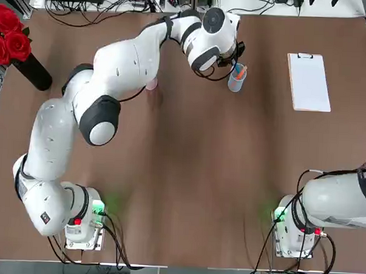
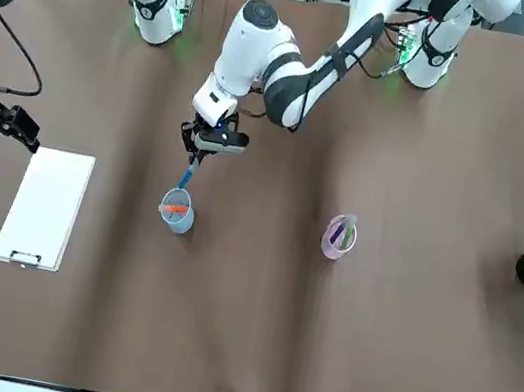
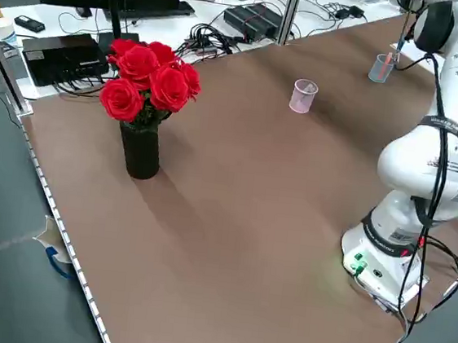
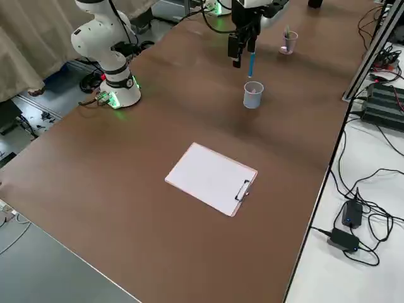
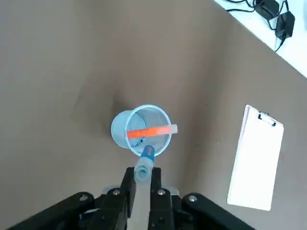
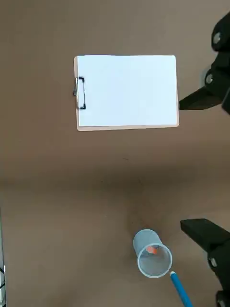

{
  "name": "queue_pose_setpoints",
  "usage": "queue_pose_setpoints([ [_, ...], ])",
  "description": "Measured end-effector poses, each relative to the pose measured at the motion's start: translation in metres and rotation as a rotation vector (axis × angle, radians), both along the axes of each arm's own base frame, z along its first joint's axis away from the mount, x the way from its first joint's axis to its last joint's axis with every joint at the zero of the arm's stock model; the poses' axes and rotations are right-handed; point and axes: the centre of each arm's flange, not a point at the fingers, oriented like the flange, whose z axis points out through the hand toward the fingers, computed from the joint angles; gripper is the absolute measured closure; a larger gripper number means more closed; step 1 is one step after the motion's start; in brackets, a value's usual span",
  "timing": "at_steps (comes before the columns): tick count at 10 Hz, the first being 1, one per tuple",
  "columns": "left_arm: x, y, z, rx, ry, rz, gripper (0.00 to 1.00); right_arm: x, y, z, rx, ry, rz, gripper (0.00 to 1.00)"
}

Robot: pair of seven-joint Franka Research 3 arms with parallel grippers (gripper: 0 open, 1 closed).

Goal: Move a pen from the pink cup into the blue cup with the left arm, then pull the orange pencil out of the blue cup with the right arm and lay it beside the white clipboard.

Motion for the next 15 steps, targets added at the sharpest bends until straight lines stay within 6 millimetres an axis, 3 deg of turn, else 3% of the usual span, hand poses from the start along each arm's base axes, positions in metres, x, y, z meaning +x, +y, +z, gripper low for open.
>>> queue_pose_setpoints([
  [4,0.013,0.004,-0.018,-0.016,-0.021,0.013,0.84,0.000,0.000,0.000,0.000,0.000,0.000,0.00],
  [9,0.012,0.002,-0.031,-0.006,-0.012,0.009,0.79,0.000,0.000,0.000,0.000,-0.001,0.000,0.00],
  [10,0.012,0.002,-0.031,-0.008,-0.014,0.009,0.73,0.000,0.000,0.000,0.000,-0.001,0.000,0.00],
  [14,0.015,0.002,-0.024,-0.031,-0.026,0.014,0.09,0.000,0.000,0.000,0.000,-0.001,0.000,0.00],
  [15,0.019,0.004,-0.017,-0.043,-0.028,0.022,0.00,0.001,0.003,0.001,0.023,-0.006,-0.001,0.00],
])
